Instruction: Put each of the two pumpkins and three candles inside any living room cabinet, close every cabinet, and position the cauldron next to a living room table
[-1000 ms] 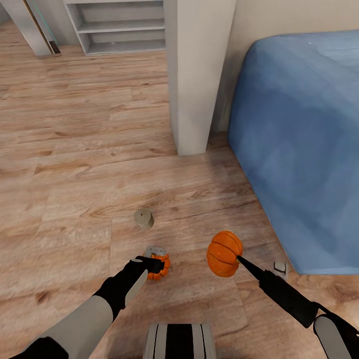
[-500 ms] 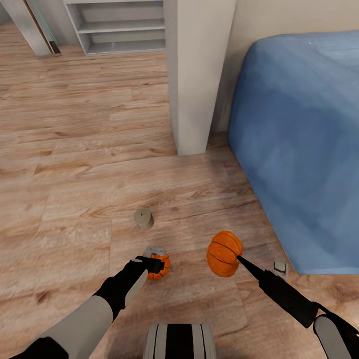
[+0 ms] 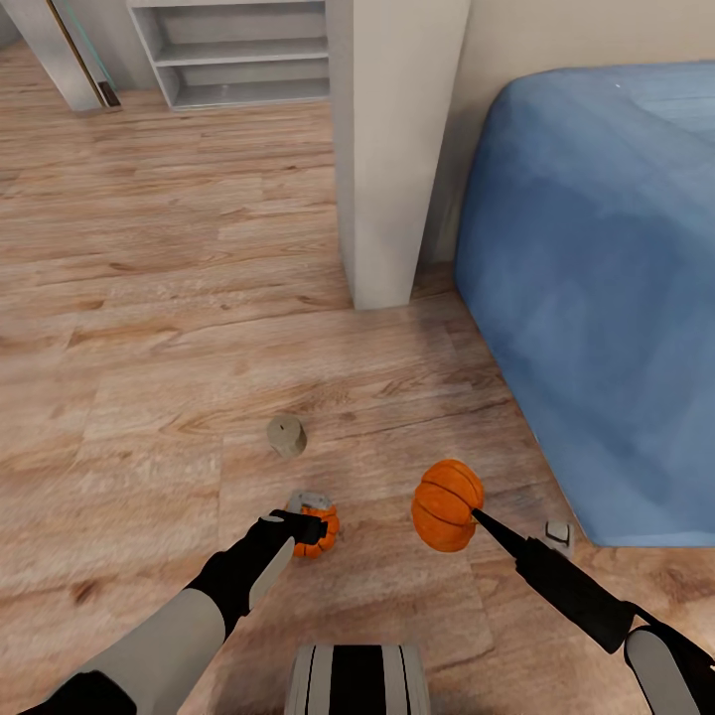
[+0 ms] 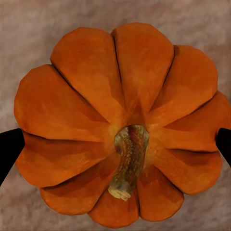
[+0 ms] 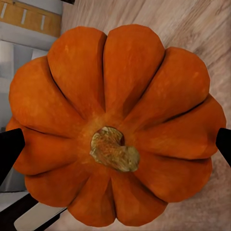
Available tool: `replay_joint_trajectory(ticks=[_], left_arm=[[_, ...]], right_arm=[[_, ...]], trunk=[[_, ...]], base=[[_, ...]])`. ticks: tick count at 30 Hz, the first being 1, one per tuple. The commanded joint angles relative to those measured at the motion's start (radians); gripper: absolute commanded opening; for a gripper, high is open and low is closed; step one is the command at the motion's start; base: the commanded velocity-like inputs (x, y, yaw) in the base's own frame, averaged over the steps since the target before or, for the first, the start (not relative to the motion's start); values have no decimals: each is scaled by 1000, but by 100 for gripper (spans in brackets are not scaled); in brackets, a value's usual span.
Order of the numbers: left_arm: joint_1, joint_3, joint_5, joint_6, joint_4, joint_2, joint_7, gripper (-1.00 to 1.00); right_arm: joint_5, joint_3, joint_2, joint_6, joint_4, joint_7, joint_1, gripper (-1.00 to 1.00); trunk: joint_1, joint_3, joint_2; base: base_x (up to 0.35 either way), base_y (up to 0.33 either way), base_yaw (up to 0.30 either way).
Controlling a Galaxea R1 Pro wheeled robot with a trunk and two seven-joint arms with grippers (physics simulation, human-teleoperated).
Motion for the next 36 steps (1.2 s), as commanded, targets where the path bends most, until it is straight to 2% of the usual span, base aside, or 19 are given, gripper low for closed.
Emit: replay_joint_trajectory(ticks=[1,5,6,36], left_arm=[[1,-7,30,1,-1,1,6,100],[1,-7,30,1,-1,1,6,100],[1,-7,30,0,-1,1,6,-100],[1,-7,30,1,-2,1,6,-100]], right_arm=[[-6,-1,0,7,0,1,0,-100],[-7,-1,0,7,0,1,0,-100],[-6,-1,0,7,0,1,0,-100],[-7,-1,0,8,0,1,0,-100]], trunk=[[0,-1,0],[0,-1,0],[0,-1,0],[0,-1,0]], base=[[0,0,0],[0,0,0],[0,0,0],[0,0,0]])
